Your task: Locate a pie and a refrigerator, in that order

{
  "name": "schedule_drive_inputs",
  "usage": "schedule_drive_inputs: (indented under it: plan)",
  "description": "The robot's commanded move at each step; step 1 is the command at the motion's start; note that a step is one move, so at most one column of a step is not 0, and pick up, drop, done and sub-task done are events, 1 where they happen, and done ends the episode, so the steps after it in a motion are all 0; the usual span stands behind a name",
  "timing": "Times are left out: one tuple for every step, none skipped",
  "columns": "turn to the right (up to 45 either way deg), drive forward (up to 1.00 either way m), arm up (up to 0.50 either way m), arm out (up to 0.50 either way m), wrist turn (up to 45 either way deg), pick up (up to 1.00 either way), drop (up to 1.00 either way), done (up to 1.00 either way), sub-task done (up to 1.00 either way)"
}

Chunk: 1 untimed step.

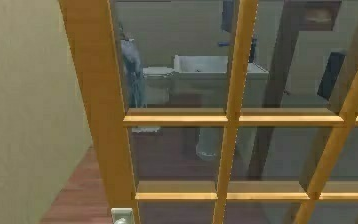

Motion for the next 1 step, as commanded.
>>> schedule_drive_inputs:
  plan:
    - [-45.0, 0.0, 0.0, 0.0, 0.0, 0.0, 0.0, 0.0, 0.0]
